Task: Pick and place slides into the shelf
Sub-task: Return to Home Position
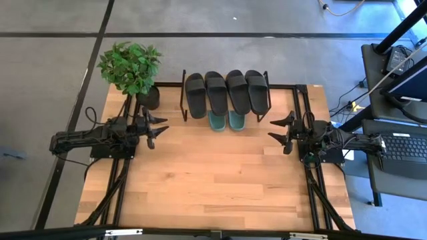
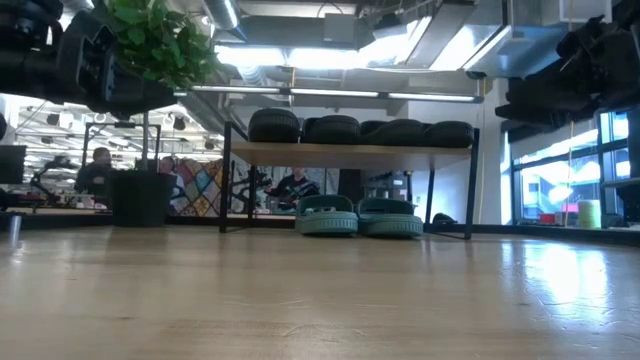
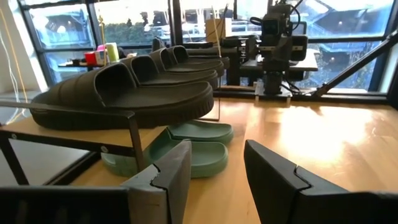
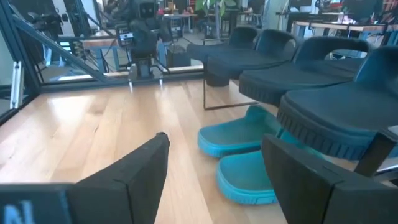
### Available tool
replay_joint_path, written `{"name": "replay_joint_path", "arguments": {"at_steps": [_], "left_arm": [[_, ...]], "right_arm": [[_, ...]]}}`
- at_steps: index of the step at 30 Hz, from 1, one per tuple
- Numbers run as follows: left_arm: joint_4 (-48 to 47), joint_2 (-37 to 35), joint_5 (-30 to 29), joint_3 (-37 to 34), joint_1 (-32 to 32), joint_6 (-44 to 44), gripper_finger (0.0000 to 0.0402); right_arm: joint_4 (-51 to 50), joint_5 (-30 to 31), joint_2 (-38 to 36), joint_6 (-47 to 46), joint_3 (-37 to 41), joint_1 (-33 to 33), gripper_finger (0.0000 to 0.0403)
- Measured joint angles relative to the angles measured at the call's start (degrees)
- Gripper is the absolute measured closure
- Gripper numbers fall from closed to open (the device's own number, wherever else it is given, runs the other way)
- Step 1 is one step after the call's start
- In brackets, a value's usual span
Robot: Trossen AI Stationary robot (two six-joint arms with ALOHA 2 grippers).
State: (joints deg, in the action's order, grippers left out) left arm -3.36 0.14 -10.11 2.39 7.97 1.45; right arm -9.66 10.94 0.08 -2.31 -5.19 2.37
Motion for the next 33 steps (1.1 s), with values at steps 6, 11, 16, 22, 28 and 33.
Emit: {"name": "replay_joint_path", "arguments": {"at_steps": [6,11,16,22,28,33], "left_arm": [[0.0,0.0,0.0,0.0,0.0,2.7,0.0259],[0.0,0.0,0.1,0.0,0.0,1.8,0.0259],[0.0,0.0,0.1,0.0,0.0,1.8,0.0259],[0.0,0.0,0.1,0.0,0.0,1.8,0.0260],[0.0,0.0,0.1,0.0,0.0,1.8,0.0259],[0.0,0.0,0.1,0.0,0.0,1.8,0.0259]], "right_arm": [[0.9,0.0,0.0,0.0,0.0,0.0,0.0146],[1.3,0.0,0.0,1.4,0.0,0.0,0.0146],[1.3,0.0,0.0,3.9,0.0,0.0,0.0146],[1.2,0.0,0.0,5.2,0.0,0.0,0.0146],[-0.6,0.0,0.0,3.6,0.0,0.0,0.0146],[-1.6,0.0,0.0,-2.4,0.0,0.0,0.0146]]}}
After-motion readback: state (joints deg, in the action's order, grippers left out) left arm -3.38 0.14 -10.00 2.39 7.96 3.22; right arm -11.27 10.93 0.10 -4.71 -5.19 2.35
